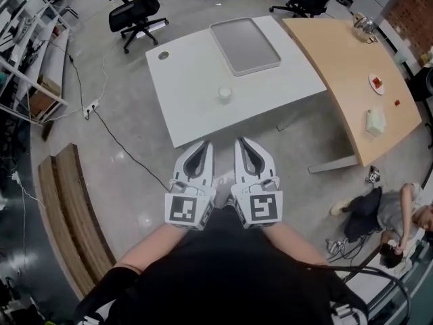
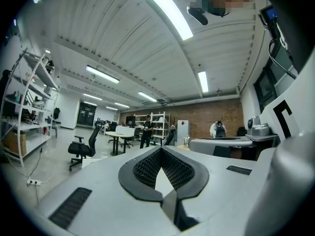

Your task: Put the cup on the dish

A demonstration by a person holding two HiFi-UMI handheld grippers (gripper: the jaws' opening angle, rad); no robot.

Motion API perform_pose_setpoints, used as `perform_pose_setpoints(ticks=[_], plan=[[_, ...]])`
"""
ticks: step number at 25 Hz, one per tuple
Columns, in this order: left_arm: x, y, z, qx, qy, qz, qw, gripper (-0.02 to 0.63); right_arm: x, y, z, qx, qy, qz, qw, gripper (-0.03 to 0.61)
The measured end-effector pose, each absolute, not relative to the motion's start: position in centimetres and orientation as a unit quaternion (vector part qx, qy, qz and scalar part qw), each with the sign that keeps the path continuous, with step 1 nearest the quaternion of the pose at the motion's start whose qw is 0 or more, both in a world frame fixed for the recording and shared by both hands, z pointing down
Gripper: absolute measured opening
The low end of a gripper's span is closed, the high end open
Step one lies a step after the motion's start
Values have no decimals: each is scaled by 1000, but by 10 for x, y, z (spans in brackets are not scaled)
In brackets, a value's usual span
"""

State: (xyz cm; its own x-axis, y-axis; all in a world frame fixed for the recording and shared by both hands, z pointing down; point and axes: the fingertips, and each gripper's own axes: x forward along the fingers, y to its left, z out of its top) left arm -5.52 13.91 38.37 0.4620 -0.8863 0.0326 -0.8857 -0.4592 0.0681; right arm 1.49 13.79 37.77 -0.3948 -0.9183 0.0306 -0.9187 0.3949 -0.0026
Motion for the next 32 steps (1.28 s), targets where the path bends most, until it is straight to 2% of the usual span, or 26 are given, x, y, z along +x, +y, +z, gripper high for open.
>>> perform_pose_setpoints(ticks=[10,19,32], plan=[[-54,89,399,846,-531,8,42,6,24,86,399,546,-837,31,33,12],[-54,-8,418,853,-519,14,61,6,24,2,423,552,-829,46,74,14],[-72,-133,507,880,-461,72,84,8,-9,-119,533,522,-823,114,190,15]])
